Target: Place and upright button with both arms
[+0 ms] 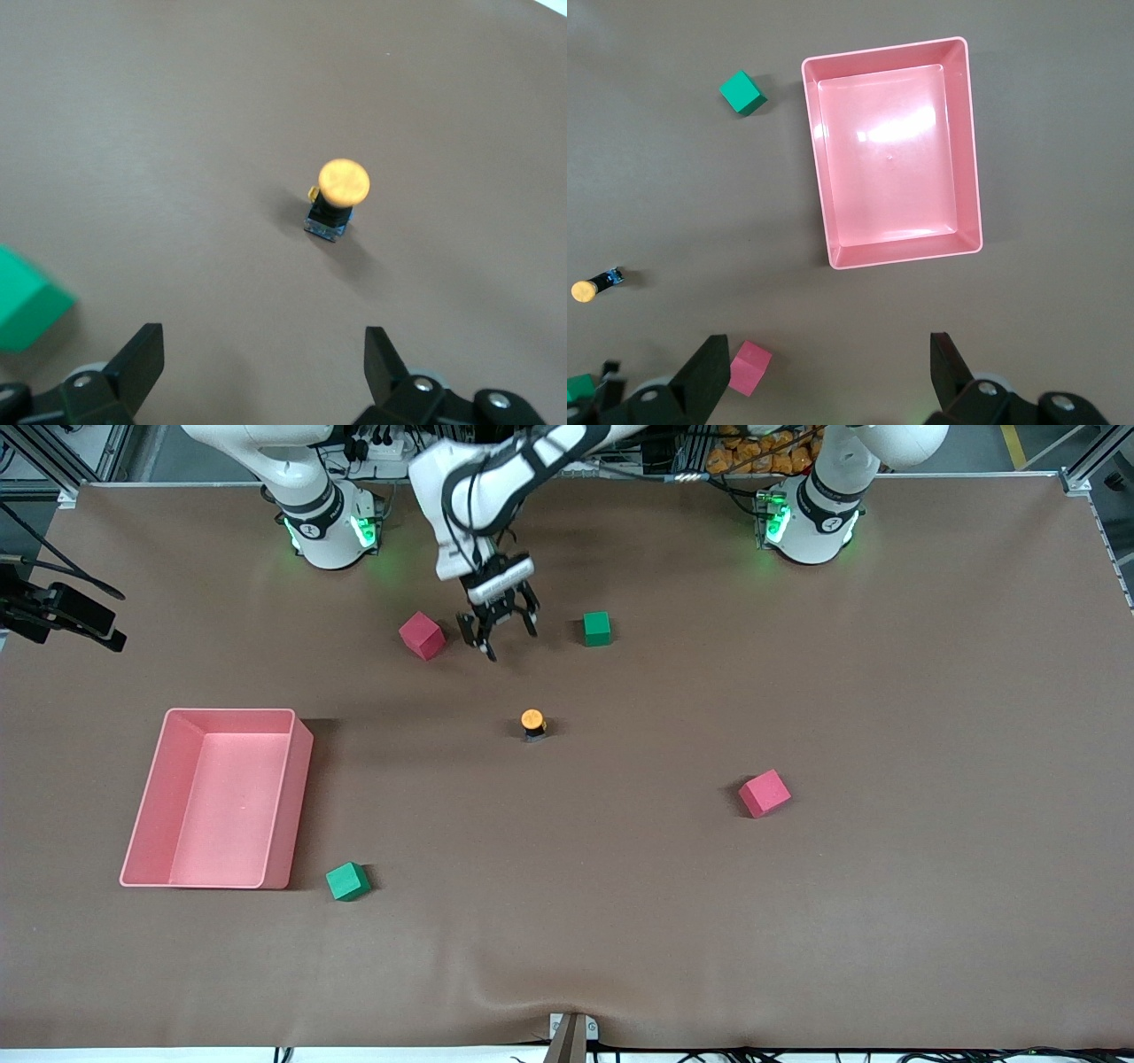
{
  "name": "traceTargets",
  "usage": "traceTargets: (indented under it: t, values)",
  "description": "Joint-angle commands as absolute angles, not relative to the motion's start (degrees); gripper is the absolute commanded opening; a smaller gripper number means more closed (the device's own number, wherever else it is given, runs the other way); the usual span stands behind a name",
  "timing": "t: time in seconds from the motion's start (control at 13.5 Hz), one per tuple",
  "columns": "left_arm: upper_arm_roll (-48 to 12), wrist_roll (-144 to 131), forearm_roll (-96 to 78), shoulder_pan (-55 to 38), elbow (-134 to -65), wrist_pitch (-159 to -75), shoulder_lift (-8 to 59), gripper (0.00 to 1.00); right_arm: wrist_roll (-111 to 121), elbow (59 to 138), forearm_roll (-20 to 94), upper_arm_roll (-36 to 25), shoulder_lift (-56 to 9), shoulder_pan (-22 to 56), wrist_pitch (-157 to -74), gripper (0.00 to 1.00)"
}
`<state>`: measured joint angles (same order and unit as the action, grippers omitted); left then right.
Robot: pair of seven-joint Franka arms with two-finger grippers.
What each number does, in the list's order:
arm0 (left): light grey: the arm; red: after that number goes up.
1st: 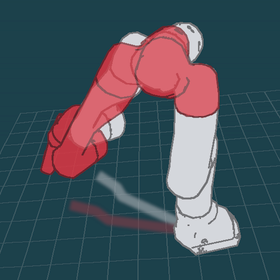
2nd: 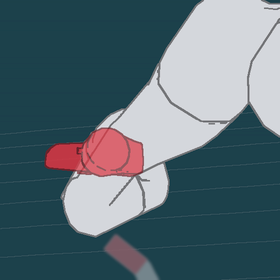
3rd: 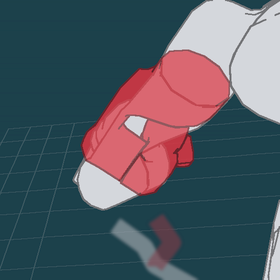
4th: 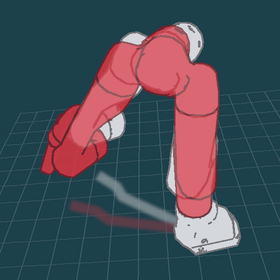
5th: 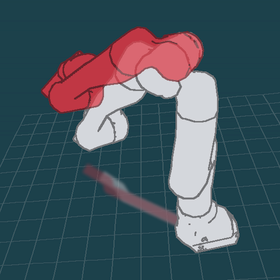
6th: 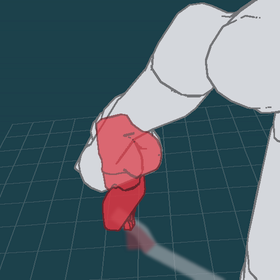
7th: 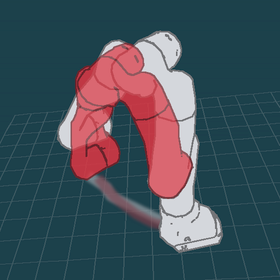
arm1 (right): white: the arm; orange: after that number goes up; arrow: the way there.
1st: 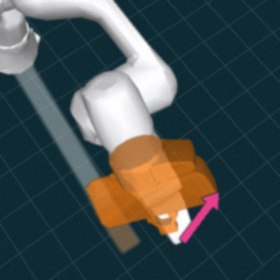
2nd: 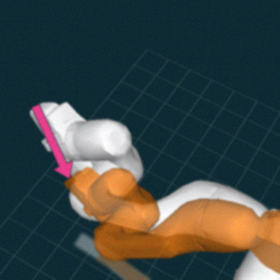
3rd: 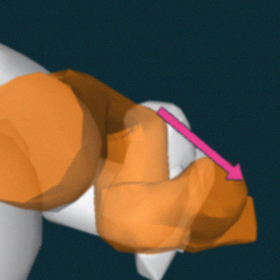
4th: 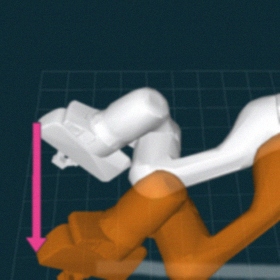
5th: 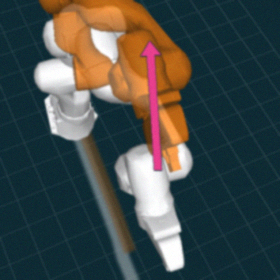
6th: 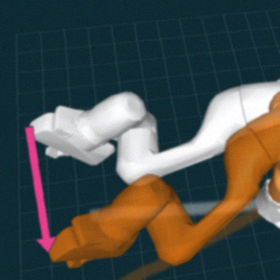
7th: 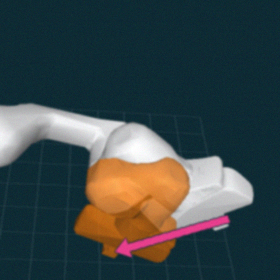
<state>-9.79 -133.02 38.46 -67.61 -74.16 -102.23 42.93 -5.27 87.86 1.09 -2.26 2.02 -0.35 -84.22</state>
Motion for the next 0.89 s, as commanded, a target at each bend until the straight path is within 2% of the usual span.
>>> traceTargets:
  t: [0.0, 0.44, 0.81]
  values:
    - [-9.58, -119.95, 27.89, -61.2, -76.64, -94.96, 30.53, 1.0, -4.75, 87.98, 2.02, -2.46, 2.46, -0.53, -83.85, 1.0]
    - [-9.58, -82.27, 19.43, -40.46, -76.82, -81.77, 15.58, 1.0, -4.75, 87.98, 2.02, -2.37, 2.46, -0.53, -83.85, 1.0]
    - [-9.93, -48.82, 16.0, -19.99, -76.9, -80.51, 11.0, 1.0, -4.75, 87.98, 2.02, -2.37, 2.46, -0.44, -83.93, 1.0]
